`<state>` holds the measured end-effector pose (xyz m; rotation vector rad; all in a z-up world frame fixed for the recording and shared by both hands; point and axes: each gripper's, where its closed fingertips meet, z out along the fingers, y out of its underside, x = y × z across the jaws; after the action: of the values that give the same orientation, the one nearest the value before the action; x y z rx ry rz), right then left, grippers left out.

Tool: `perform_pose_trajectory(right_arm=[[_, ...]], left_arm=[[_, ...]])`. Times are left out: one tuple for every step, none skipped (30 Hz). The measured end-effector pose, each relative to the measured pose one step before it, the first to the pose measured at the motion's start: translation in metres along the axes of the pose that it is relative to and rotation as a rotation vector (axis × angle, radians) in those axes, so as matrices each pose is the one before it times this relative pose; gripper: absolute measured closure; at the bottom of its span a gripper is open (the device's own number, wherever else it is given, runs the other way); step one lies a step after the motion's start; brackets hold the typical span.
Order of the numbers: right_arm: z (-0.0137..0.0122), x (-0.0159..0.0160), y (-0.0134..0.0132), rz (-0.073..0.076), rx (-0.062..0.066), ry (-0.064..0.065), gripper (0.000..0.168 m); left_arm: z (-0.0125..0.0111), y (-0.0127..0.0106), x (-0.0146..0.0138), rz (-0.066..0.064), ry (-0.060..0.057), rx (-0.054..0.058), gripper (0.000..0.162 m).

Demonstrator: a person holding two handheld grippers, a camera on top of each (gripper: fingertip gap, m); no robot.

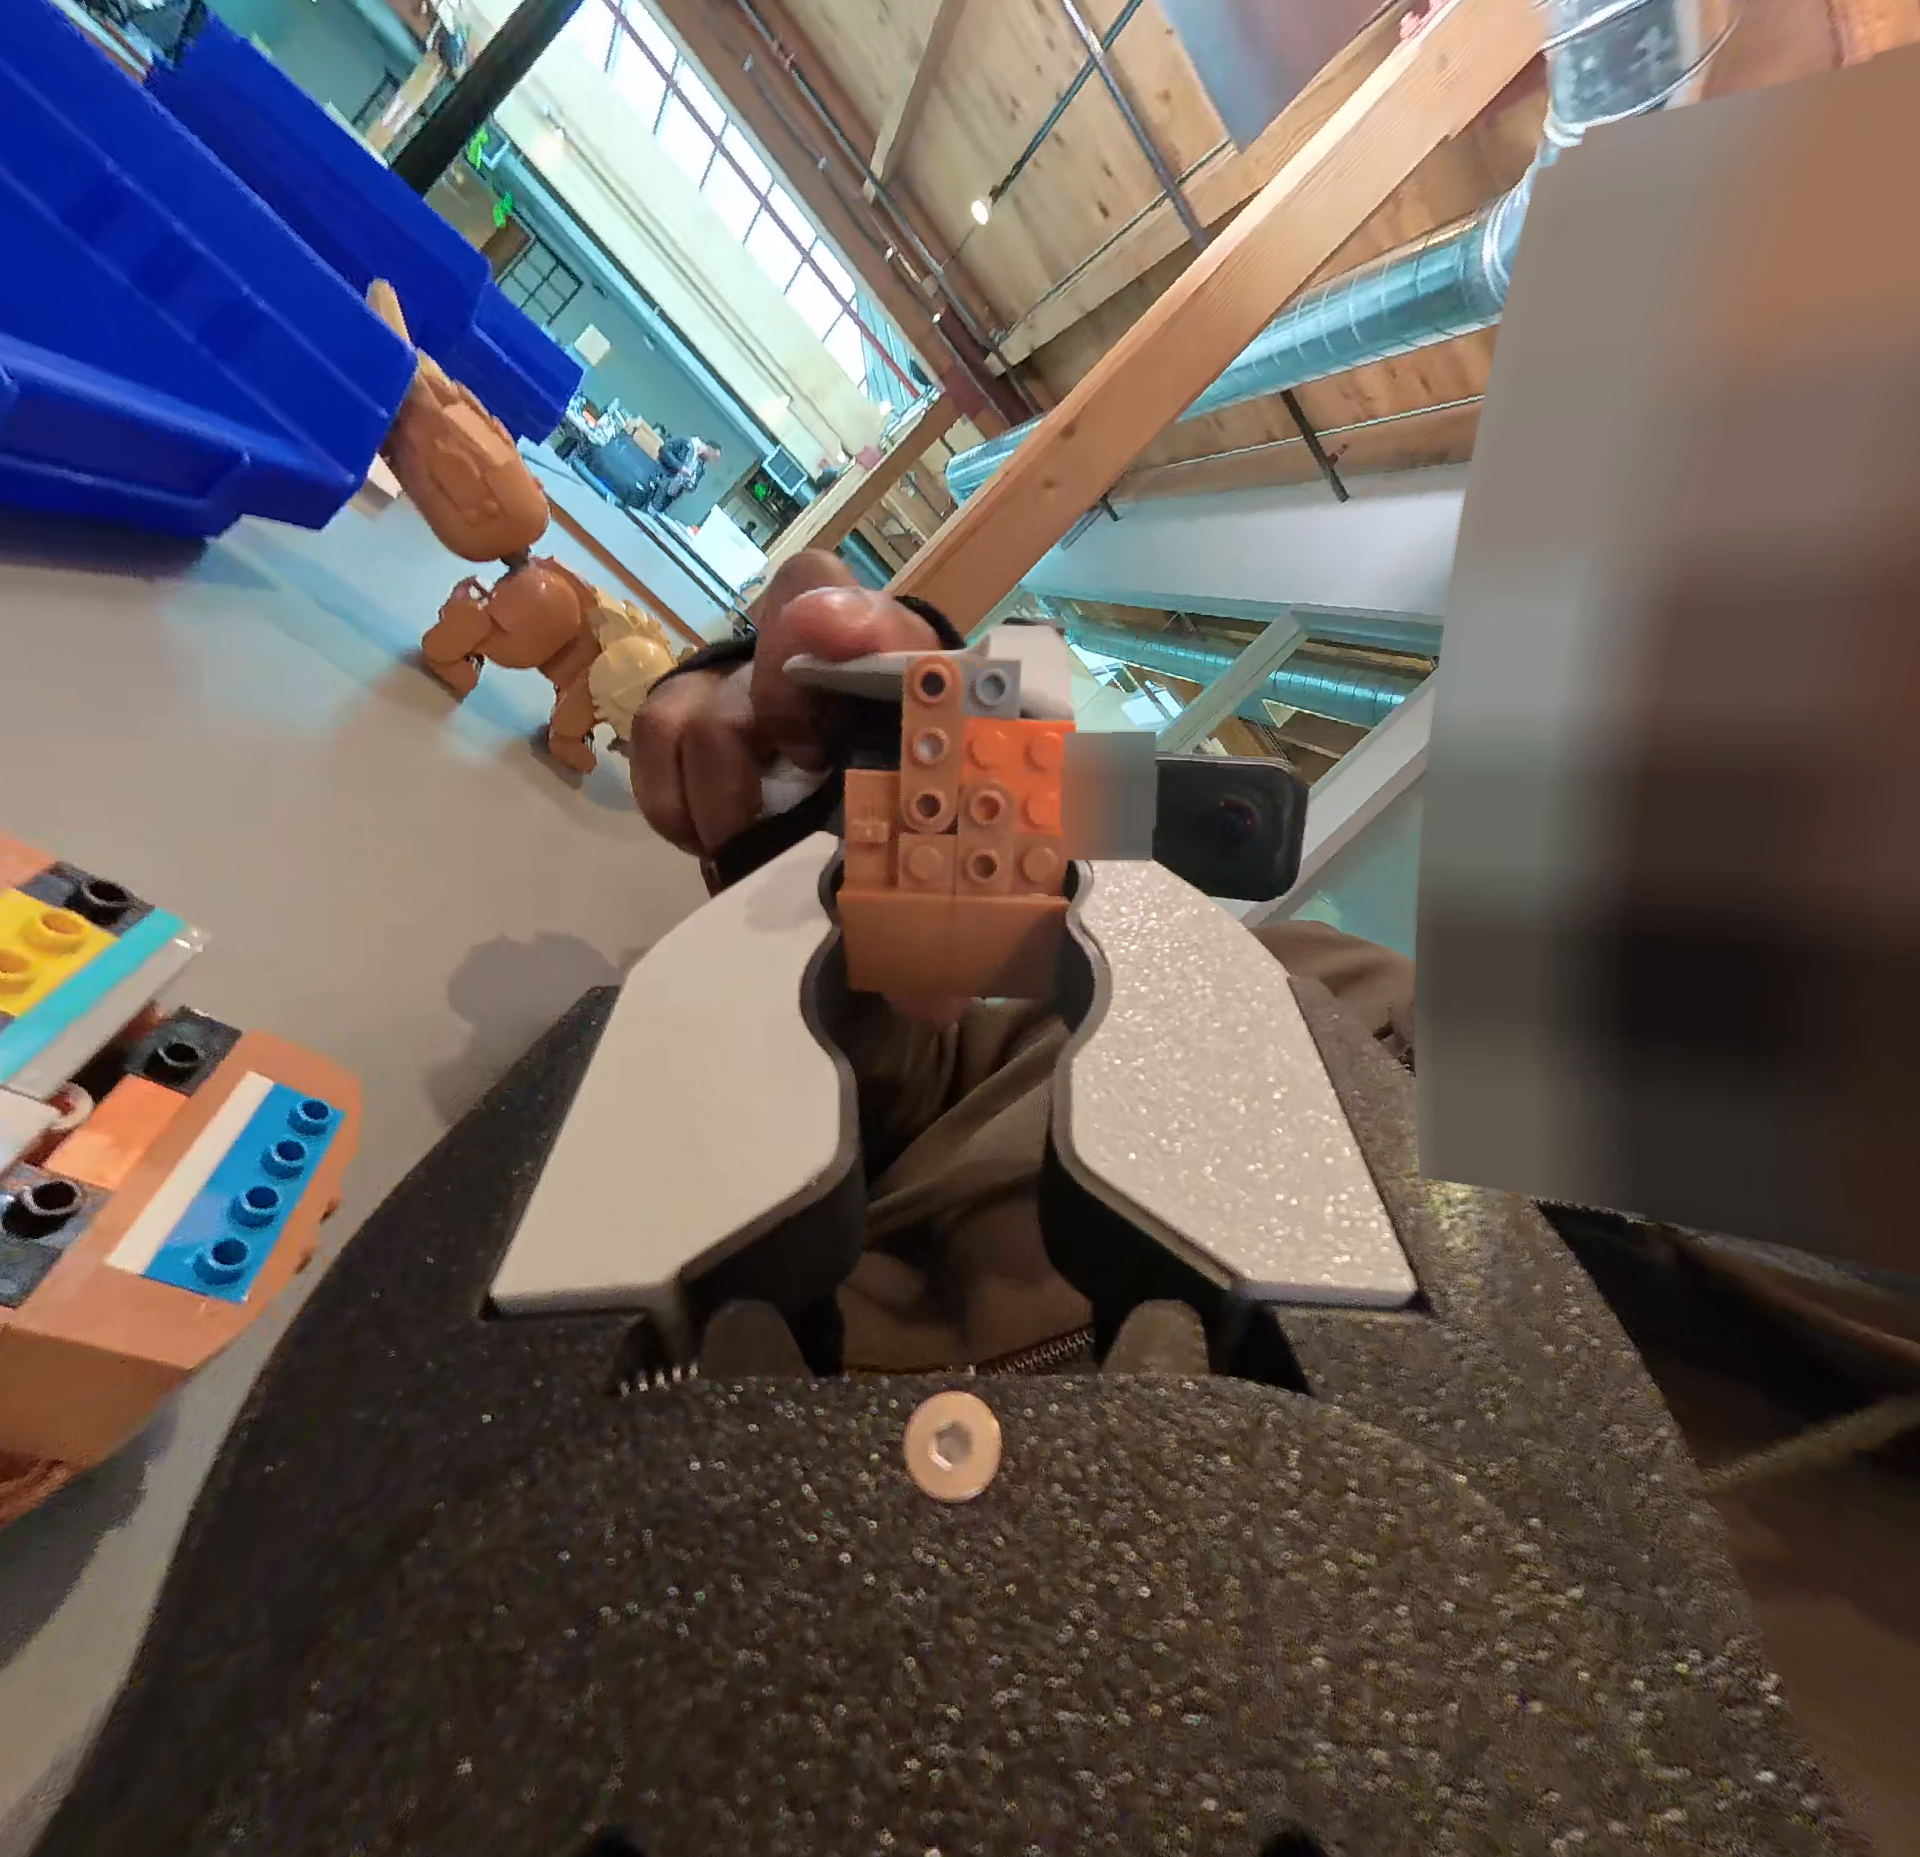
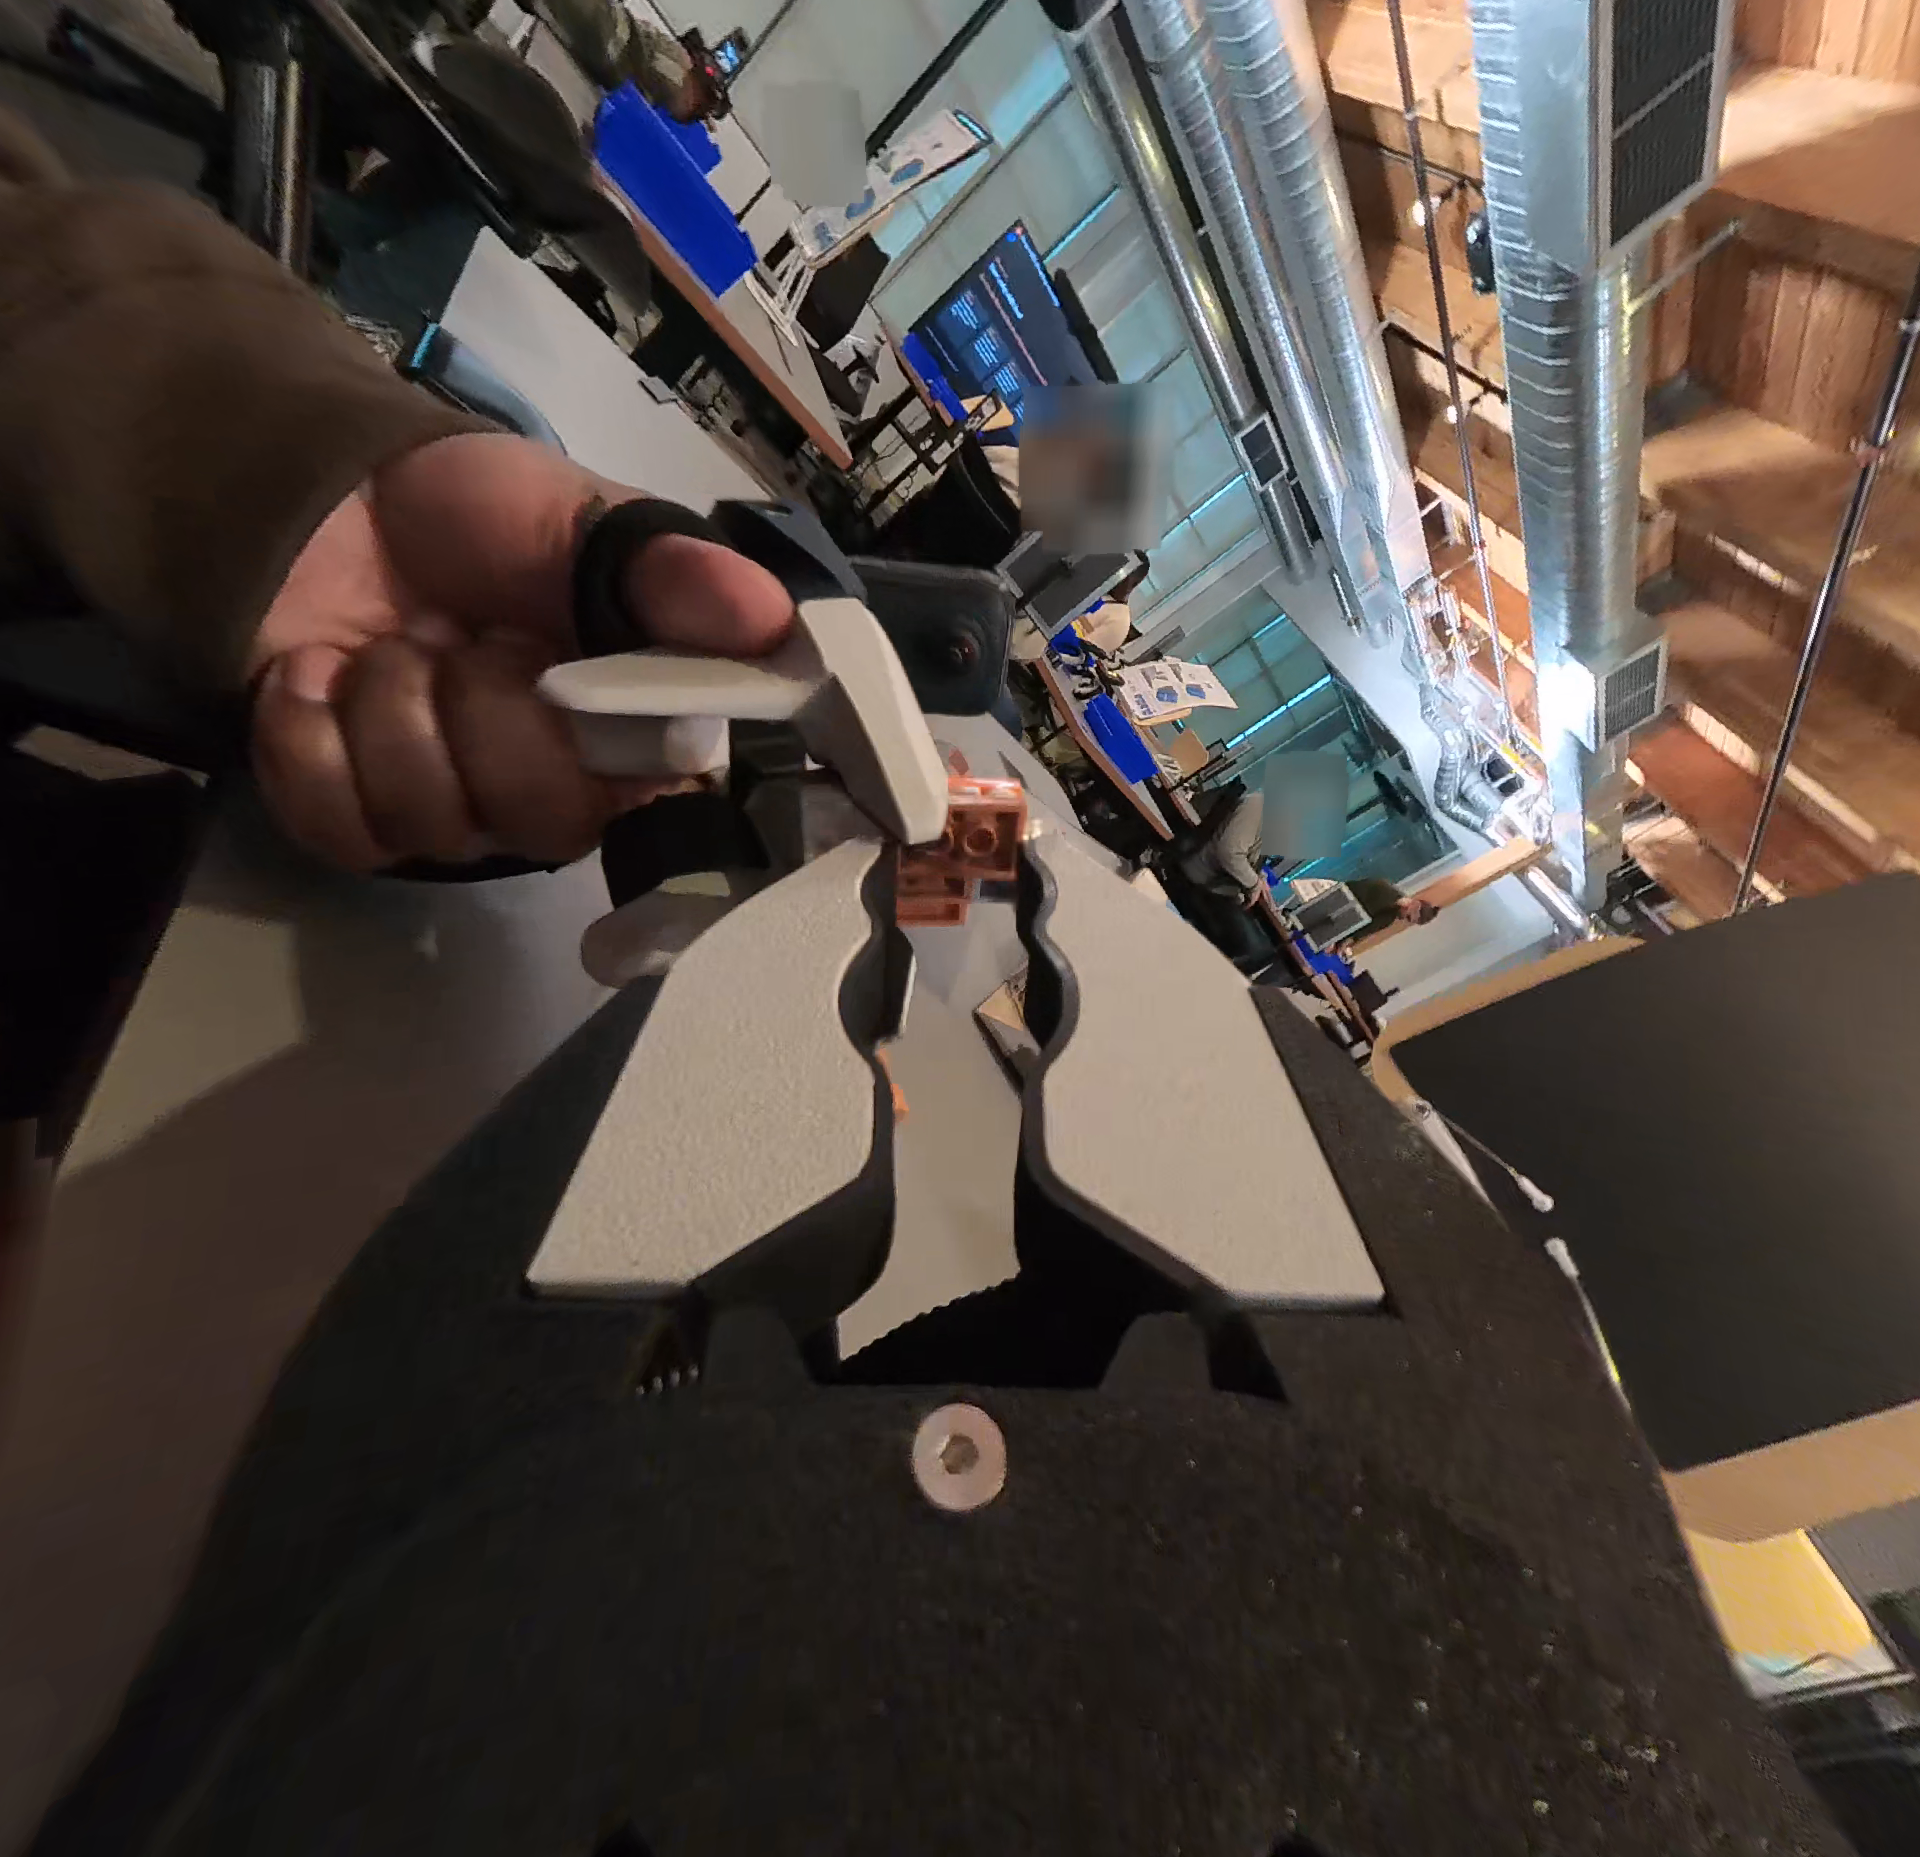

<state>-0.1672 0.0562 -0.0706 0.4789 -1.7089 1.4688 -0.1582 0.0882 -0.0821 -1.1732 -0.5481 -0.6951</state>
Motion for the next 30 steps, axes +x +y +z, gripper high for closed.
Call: perform_pose_trajectory(right_arm=[[0.00008, -0.00079, -0.00093, -0.0162, 0.0055, -0.0027, 0.147], [-0.00015, -0.0008, 0.0, -0.0115, 0.0016, -0.0049, 0.146], [-0.00027, -0.00116, 0.00068, -0.0087, -0.0011, -0.0092, 0.145], [-0.00044, -0.0015, 0.0008, -0.0095, 0.0001, -0.0118, 0.145], [-0.00068, -0.00185, 0.00059, -0.0113, 0.0016, -0.0143, 0.144], [-0.00073, -0.00201, 0.00042, -0.0133, 0.0016, -0.0156, 0.144], [-0.00059, -0.00165, 0.00022, -0.0149, 0.0011, -0.0142, 0.143], [-0.00069, -0.0016, 0.00014, -0.0154, 0.0012, -0.0136, 0.143], [-0.00065, -0.00148, 0.00003, -0.0145, 0.0005, -0.0139, 0.142], [-0.00045, -0.00136, 0.0005, -0.0116, -0.0021, -0.0141, 0.142], [-0.00016, -0.00127, 0.00102, -0.0068, -0.006, -0.014, 0.141], [0.00047, -0.00142, 0.00109, -0.002, -0.0071, -0.0137, 0.139], [0.00081, -0.00139, 0.00087, 0.0006, -0.0062, -0.0092, 0.138], [0.00069, 0.00003, 0.00099, 0.003, -0.0058, 0.0014, 0.138], [0.00047, 0.00105, 0.00145, 0.0071, -0.0092, 0.0077, 0.139], [0.00045, 0.0016, 0.00147, 0.0104, -0.0097, 0.0121, 0.139], [0.00025, 0.00157, 0.00083, 0.0089, -0.0049, 0.0145, 0.14], [-0.00002, 0.00135, 0.00043, 0.0068, -0.0004, 0.0141, 0.141], [-0.00016, 0.00103, 0.0, 0.0063, 0.0024, 0.0119, 0.144], [0.0, 0.00054, 0.0001, 0.0101, 0.002, 0.0061, 0.144], [-0.00004, -0.00015, -0.00007, 0.0145, 0.0033, -0.0015, 0.144], [-0.00031, -0.00026, -0.00028, 0.0146, 0.0069, -0.0044, 0.144], [-0.00047, -0.00001, -0.00037, 0.0134, 0.0077, -0.0023, 0.144], [-0.00056, 0.0007, -0.00023, 0.0146, 0.007, 0.0004, 0.144], [-0.001, 0.00175, -0.0001, 0.0188, 0.0071, 0.0031, 0.144], [-0.00148, 0.00227, -0.00026, 0.023, 0.0098, 0.0041, 0.144], [-0.00172, 0.00261, -0.00071, 0.0246, 0.013, 0.0051, 0.144], [-0.00163, 0.00259, -0.0006, 0.0233, 0.0126, 0.0058, 0.144], [-0.001, 0.00231, -0.00011, 0.0209, 0.0067, 0.0052, 0.144], [-0.00021, 0.00189, 0.00062, 0.0164, -0.0006, 0.0045, 0.144]], left_arm=[[-0.00026, 0.00019, 0.0, -0.0143, 0.0068, 0.0023, 0.125], [-0.00029, 0.00109, -0.00117, -0.017, -0.0017, -0.007, 0.125], [-0.00024, 0.00129, -0.0008, -0.0073, -0.0016, -0.0076, 0.125], [-0.00011, 0.00166, -0.00129, -0.0039, -0.007, -0.0123, 0.125], [-0.00004, 0.00213, -0.00122, -0.0025, -0.0074, -0.0164, 0.125], [0.0002, 0.00229, -0.00123, -0.0002, -0.008, -0.0182, 0.125], [0.00038, 0.00199, -0.00099, 0.0009, -0.0073, -0.0165, 0.125], [0.0003, 0.00182, -0.00078, -0.0003, -0.0066, -0.0145, 0.125], [0.00046, 0.00171, -0.00075, 0.0017, -0.0069, -0.0162, 0.125], [0.00039, 0.00151, -0.00082, 0.0049, -0.0087, -0.0153, 0.125], [0.00026, 0.00108, -0.00128, 0.0035, -0.0124, -0.0125, 0.125], [0.00036, 0.00084, -0.00181, 0.0044, -0.0161, -0.0108, 0.125], [0.00089, 0.00131, -0.00228, 0.009, -0.0203, -0.0134, 0.125], [0.00076, 0.00052, -0.00144, 0.0045, -0.0132, -0.0074, 0.125], [-0.00027, -0.00141, -0.00096, -0.0038, -0.0076, 0.0044, 0.125], [-0.00021, -0.00172, -0.00118, -0.0046, -0.007, 0.0071, 0.125], [-0.00031, -0.00207, -0.00031, -0.0052, 0.0015, 0.0136, 0.125], [-0.00005, -0.00153, 0.0003, -0.0063, 0.0071, 0.0106, 0.125], [-0.00001, -0.0017, 0.00002, -0.0031, 0.0049, 0.0124, 0.124], [0.00004, -0.00182, -0.00021, -0.003, 0.0032, 0.0132, 0.122], [-0.00007, -0.00016, 0.00018, 0.0018, 0.0056, 0.0029, 0.122], [-0.00014, 0.00017, 0.00055, 0.0057, 0.0073, -0.0003, 0.122], [-0.00032, 0.00029, 0.00119, 0.0069, 0.0085, 0.001, 0.122], [-0.00071, -0.00001, 0.00121, 0.007, 0.007, 0.0019, 0.122], [-0.00119, -0.00049, 0.00169, 0.0104, 0.0102, 0.0023, 0.121], [-0.00181, -0.00147, 0.00305, 0.0101, 0.0175, 0.0083, 0.118], [-0.0023, -0.00247, 0.00334, 0.0054, 0.0189, 0.0145, 0.118], [-0.00234, -0.00276, 0.00326, 0.0025, 0.0189, 0.0155, 0.118], [-0.00175, -0.00151, 0.0017, 0.0024, 0.0097, 0.0075, 0.119], [-0.00076, -0.00023, -0.00017, 0.0047, -0.0017, 0.0012, 0.119]])
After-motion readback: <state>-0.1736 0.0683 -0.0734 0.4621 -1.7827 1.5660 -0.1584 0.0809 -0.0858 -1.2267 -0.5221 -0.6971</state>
